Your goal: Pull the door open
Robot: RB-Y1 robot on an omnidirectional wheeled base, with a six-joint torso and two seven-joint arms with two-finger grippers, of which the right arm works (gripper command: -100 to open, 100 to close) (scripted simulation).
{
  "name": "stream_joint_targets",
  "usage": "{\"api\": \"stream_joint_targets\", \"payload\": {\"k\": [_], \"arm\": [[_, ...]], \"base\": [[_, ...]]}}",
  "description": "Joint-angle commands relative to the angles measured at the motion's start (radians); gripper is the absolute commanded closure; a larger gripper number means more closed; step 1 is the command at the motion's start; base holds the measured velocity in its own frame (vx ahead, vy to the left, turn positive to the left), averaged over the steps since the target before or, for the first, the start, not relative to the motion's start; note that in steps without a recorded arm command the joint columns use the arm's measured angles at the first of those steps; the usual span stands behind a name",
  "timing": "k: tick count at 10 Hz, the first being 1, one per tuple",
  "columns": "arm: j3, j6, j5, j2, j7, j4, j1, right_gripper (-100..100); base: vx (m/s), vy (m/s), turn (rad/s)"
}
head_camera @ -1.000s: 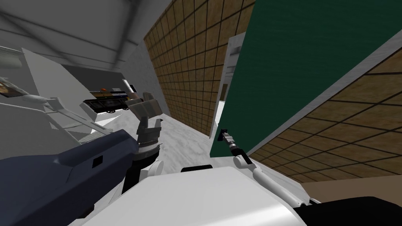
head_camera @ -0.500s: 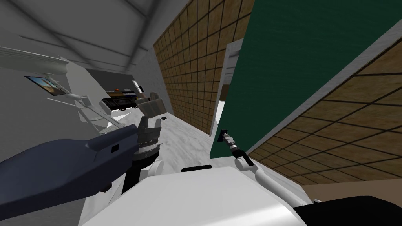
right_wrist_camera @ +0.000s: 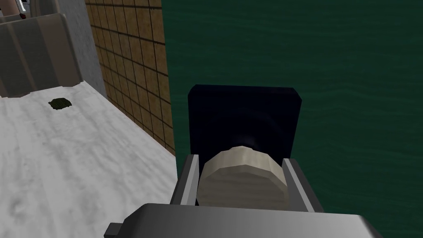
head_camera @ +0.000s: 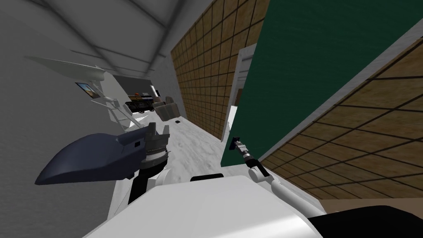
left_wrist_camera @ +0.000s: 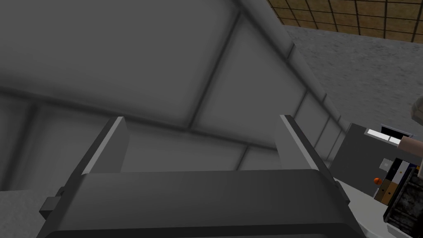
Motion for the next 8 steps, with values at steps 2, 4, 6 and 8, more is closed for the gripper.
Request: {"api": "stream_joint_targets", "payload": {"k": [2,4,6,8], "arm": [[0.015,-0.021,0.009,-0.019,-0.021,-0.004,0.007,100],[0.024,-0.034,0.014,-0.032,-0.034,-0.007,0.012,100],[0.036,-0.04,0.019,-0.037,-0.043,-0.004,0.014,100],[0.048,-0.055,0.026,-0.052,-0.058,-0.002,0.016,100]], "base": [[-0.19,-0.092,0.163],[-0.202,-0.09,0.12],[-0.116,-0.044,0.087],[-0.207,-0.093,0.156]]}}
